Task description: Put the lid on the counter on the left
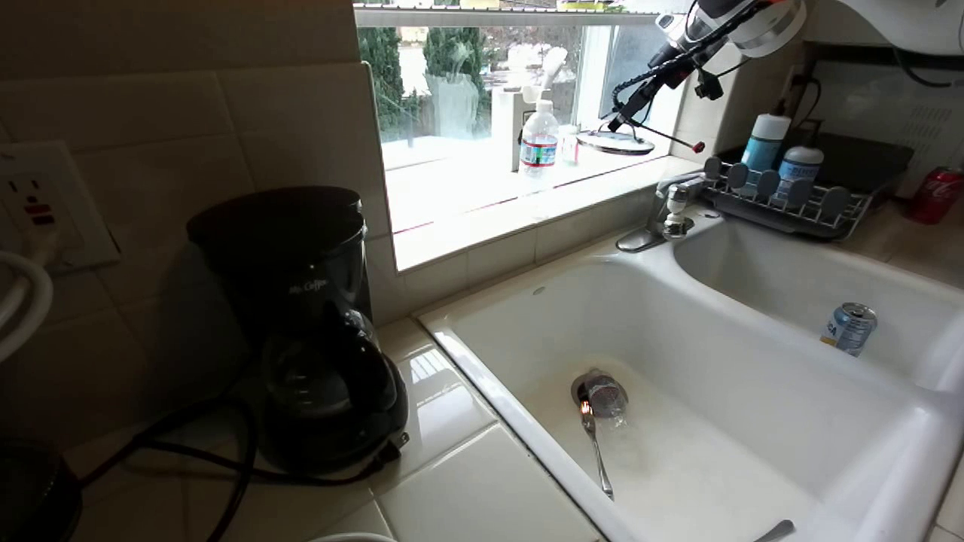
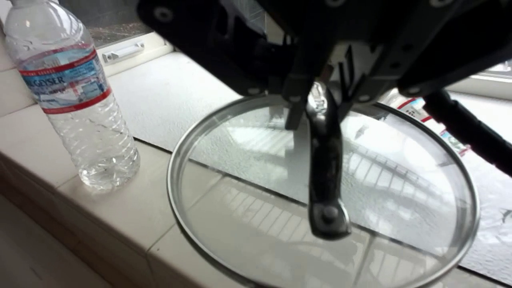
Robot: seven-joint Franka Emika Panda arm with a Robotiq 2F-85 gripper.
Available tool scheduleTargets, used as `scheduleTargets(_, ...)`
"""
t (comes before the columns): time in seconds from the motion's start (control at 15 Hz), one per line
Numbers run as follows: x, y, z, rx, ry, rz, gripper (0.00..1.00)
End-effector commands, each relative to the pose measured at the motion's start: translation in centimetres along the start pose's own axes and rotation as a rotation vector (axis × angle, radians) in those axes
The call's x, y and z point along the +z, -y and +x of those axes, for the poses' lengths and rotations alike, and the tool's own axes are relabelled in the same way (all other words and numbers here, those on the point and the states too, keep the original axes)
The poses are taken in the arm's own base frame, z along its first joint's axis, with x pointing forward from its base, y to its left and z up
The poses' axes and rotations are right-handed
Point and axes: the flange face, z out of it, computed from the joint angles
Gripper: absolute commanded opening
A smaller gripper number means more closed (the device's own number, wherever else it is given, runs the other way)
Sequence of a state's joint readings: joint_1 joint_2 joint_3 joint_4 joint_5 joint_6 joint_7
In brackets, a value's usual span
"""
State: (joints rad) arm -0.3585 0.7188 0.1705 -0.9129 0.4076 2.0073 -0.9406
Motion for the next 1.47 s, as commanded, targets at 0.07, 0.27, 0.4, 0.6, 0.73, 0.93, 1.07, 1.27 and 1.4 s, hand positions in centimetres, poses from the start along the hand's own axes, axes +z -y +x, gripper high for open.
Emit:
scheduleTargets(0.07,-3.3,2.0,-2.2,0.059,-0.009,0.024,0.05)
scheduleTargets(0.27,-4.2,3.1,-3.5,0.098,-0.011,0.025,0.05)
scheduleTargets(0.4,-4.7,4.3,-4.3,0.114,-0.016,0.023,0.05)
scheduleTargets(0.6,-5.0,6.5,-5.1,0.139,-0.028,-0.001,0.05)
scheduleTargets(0.73,-5.6,8.0,-5.6,0.158,-0.047,-0.025,0.05)
scheduleTargets(0.93,-7.3,11.2,-6.2,0.161,-0.063,-0.076,0.05)
scheduleTargets(1.07,-9.1,13.9,-6.8,0.122,-0.025,-0.097,0.05)
scheduleTargets(1.27,-12.1,18.0,-7.4,0.048,0.015,-0.115,0.05)
scheduleTargets(1.4,-14.3,20.5,-7.7,-0.009,0.048,-0.118,0.05)
